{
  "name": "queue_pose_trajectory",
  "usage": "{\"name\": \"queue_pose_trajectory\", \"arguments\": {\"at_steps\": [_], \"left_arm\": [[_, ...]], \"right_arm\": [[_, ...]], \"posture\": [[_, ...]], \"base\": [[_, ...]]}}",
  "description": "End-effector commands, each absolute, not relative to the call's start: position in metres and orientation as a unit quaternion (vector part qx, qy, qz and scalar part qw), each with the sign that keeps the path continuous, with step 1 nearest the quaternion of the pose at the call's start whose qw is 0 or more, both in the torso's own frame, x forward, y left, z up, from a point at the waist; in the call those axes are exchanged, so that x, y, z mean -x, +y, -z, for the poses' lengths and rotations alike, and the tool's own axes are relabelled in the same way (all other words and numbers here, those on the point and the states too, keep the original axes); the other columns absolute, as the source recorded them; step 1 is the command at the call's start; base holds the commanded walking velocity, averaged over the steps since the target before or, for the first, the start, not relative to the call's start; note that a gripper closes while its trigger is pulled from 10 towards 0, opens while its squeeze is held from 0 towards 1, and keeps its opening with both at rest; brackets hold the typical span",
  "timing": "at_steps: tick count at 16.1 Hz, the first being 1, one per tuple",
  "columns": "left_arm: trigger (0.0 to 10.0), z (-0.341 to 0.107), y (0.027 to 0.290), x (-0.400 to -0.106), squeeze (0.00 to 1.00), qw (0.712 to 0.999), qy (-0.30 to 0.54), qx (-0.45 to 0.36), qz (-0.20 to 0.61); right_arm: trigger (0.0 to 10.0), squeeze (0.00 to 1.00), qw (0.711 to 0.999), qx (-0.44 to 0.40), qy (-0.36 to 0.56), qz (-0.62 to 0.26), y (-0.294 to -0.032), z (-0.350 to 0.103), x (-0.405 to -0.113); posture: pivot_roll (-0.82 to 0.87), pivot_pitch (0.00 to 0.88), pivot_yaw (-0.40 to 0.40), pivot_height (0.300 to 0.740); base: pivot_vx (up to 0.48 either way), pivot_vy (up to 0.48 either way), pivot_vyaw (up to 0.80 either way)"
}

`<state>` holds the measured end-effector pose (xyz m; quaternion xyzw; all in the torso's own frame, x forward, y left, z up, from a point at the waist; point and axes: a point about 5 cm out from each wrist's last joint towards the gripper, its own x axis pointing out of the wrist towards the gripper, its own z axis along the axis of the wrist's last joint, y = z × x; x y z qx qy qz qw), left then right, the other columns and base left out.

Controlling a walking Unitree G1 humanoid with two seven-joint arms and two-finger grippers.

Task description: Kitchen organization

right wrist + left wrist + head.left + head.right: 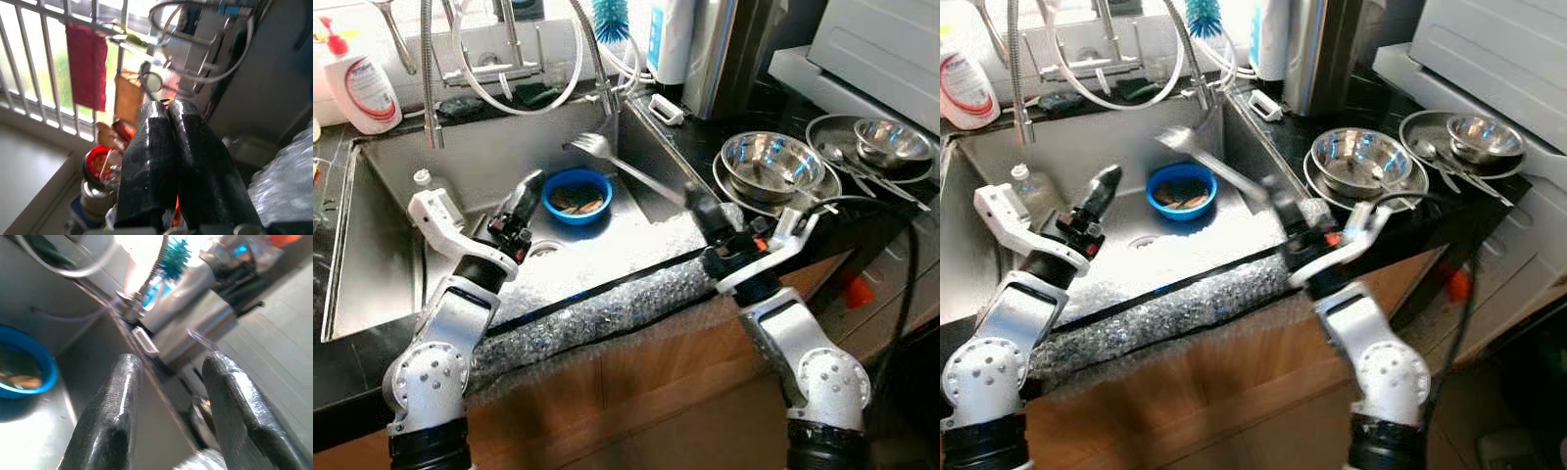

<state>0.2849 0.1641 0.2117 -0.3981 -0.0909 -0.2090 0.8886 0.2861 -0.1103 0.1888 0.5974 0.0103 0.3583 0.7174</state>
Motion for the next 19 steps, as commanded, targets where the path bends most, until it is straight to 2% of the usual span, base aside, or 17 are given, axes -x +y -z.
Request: {"name": "queue_pose_trajectory", "arguments": {"at_steps": [1, 4, 14, 15, 17, 19], "left_arm": [[10.0, -0.216, 0.155, -0.281, 0.00, 0.879, -0.083, 0.396, 0.252], [10.0, -0.221, 0.145, -0.281, 0.00, 0.871, -0.076, 0.386, 0.294], [10.0, -0.224, 0.136, -0.277, 0.00, 0.855, -0.075, 0.391, 0.332], [10.0, -0.224, 0.134, -0.278, 0.00, 0.854, -0.076, 0.393, 0.333], [10.0, -0.224, 0.134, -0.279, 0.00, 0.854, -0.080, 0.397, 0.328], [9.3, -0.224, 0.135, -0.280, 0.00, 0.852, -0.084, 0.405, 0.321]], "right_arm": [[10.0, 0.00, 0.701, -0.601, 0.007, -0.385, -0.105, -0.195, -0.281], [10.0, 0.00, 0.710, -0.572, 0.028, -0.410, -0.096, -0.192, -0.275], [10.0, 0.00, 0.693, -0.565, 0.044, -0.445, -0.081, -0.191, -0.263], [10.0, 0.00, 0.684, -0.569, 0.048, -0.454, -0.077, -0.191, -0.259], [10.0, 0.00, 0.689, -0.559, 0.055, -0.458, -0.073, -0.188, -0.256], [10.0, 0.00, 0.685, -0.560, 0.058, -0.461, -0.071, -0.188, -0.254]], "posture": [[0.00, 0.084, -0.008, 0.740], [0.00, 0.094, -0.010, 0.740], [-0.01, 0.082, -0.017, 0.740], [-0.01, 0.078, -0.021, 0.740], [0.00, 0.080, -0.023, 0.740], [0.00, 0.085, -0.025, 0.740]], "base": [[0.000, 0.000, 0.00], [0.000, 0.000, 0.00], [0.000, 0.000, 0.00], [0.000, 0.000, 0.00], [0.000, 0.000, 0.00], [0.000, 0.000, 0.00]]}}
